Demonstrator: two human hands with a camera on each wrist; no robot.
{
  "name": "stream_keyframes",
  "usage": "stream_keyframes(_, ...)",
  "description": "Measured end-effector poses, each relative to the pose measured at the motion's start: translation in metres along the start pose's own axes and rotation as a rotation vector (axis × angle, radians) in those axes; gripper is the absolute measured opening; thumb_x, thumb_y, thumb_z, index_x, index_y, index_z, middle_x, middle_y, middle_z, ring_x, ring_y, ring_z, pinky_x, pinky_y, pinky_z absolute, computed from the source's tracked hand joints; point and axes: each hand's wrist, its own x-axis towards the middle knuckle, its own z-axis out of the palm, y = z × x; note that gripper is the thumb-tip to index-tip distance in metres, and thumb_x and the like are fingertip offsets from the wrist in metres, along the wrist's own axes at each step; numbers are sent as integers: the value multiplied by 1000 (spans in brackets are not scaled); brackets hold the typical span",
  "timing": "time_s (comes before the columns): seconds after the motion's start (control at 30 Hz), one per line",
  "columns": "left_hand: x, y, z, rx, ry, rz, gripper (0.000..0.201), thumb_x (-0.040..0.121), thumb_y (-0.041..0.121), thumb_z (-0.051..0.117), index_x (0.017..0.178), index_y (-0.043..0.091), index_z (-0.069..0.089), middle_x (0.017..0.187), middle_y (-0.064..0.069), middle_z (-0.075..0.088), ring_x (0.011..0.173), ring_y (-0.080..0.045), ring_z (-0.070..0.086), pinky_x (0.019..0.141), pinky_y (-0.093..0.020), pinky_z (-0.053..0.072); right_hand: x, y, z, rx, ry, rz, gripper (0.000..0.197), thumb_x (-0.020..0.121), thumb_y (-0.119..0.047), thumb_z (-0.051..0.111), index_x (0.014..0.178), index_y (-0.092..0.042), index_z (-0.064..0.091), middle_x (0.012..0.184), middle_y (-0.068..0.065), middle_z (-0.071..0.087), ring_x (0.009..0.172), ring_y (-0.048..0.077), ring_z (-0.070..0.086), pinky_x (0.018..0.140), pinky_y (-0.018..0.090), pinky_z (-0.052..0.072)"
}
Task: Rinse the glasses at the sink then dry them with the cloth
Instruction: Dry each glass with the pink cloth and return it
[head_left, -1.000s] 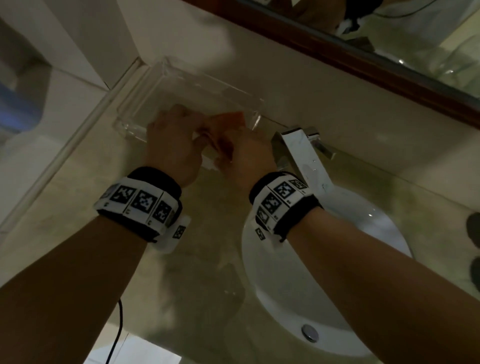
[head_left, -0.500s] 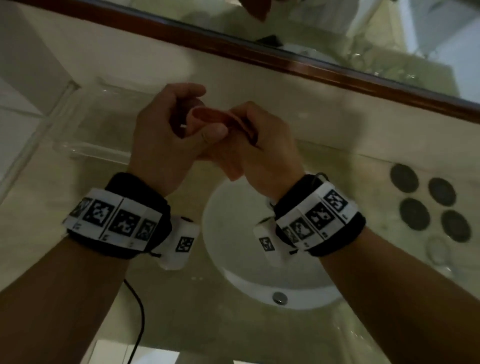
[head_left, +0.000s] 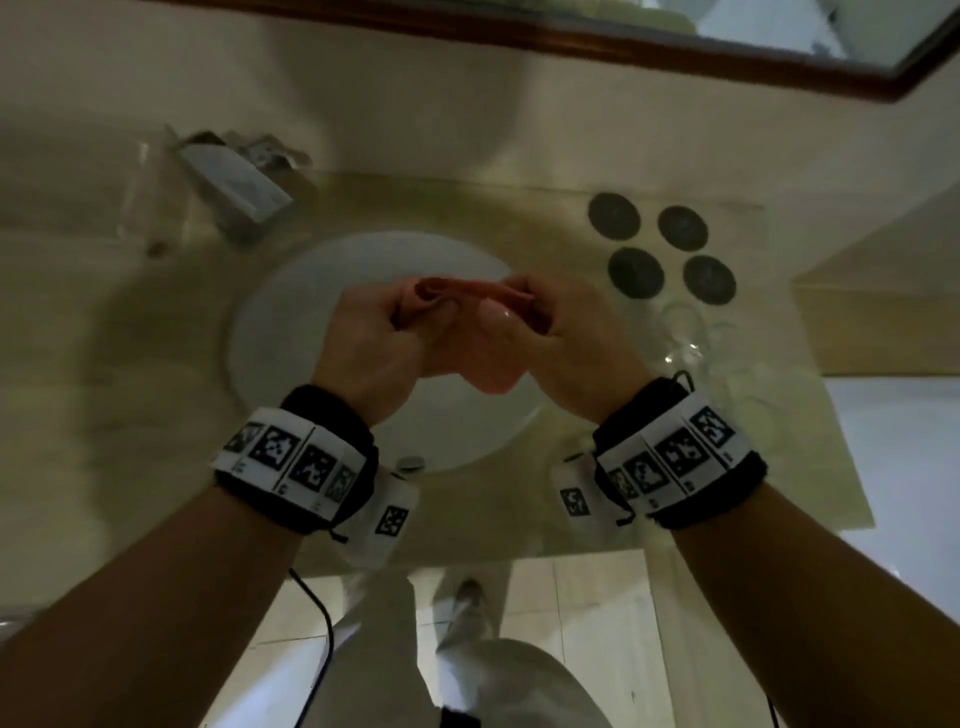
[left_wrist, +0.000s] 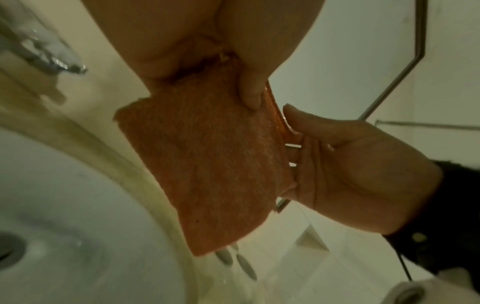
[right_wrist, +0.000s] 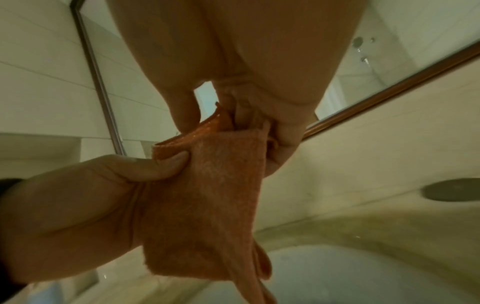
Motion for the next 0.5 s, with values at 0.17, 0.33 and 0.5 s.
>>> stream_keyframes(0.17,-38,-55,55,60,-78,-107,9,93,19,66,96,19,74,93,-8,75,91,-29,72,77,-57,58,-61,64,-3,-133,-130,125,37,86,-49,70,115,-26,64,101,-4,71,90,17,67,80,41,57)
stream_keyframes(0.33,-69,-76,80,104,-61,-167,17,88,33,69,96,18,73,94,-6,76,96,-31,71,81,-54,58,-98,107,5,-382,-304,70,71,80,-42,78,141,-19,49,135,5,57,122,27,54,100,45,48)
stream_keyframes(0.5,-81,-77,89,176,56,-205,13,96,24,60,90,27,71,87,6,74,86,-15,70,73,-32,60,-108,121,18,-484,-321,65,97,74,-33,82,153,-24,27,146,3,42,129,29,45,101,46,48)
